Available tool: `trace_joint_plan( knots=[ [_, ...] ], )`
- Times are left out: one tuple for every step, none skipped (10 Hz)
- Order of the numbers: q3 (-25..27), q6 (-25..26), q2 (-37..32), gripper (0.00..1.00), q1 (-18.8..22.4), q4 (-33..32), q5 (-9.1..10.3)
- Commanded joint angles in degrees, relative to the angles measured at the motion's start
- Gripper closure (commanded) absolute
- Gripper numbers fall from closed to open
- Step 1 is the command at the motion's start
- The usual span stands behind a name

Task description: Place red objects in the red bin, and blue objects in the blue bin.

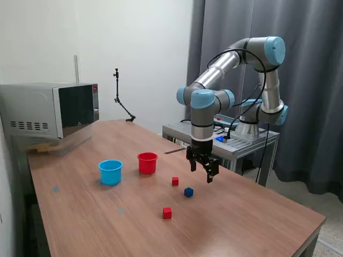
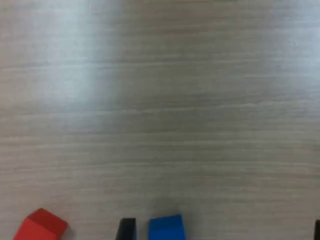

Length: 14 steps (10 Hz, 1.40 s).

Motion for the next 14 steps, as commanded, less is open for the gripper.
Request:
trace_joint_plan(
  knots=[
    [0.06, -3.65, 1.83, 0.0, -0.15, -1.51, 0.17],
    [0.06, -5.5, 2.62, 0.0, -0.49, -2.39, 0.25],
    [0.06, -7.52, 3.23, 0.0, -0.67, -2.74, 0.25],
    [-0.03, -8.32, 3.85, 0.0, -0.76, -3.36, 0.25],
    [-0.03, -9.2, 4.12, 0.0, -0.85, -3.45, 0.25],
    [-0.03, -10.77, 4.56, 0.0, -0.94, -3.54, 0.25],
    [-0.2, -11.57, 4.56, 0.0, -0.94, -3.54, 0.25],
    [-0.38, -12.36, 4.65, 0.0, -1.02, -4.15, 0.25],
    [-0.82, -13.59, 4.73, 0.0, -1.72, -4.24, 0.25],
    [-1.43, -14.38, 4.82, 0.0, -1.99, -4.24, 0.25],
    [-2.48, -15.09, 4.82, 0.0, -2.17, -4.33, 0.25],
    [-2.75, -15.44, 4.91, 0.0, -2.26, -4.24, 0.17],
    [-2.75, -15.53, 5.61, 0.0, -2.78, -4.24, 0.17],
    [-3.02, -15.53, 5.96, 0.0, -2.87, -4.24, 0.25]
  ],
)
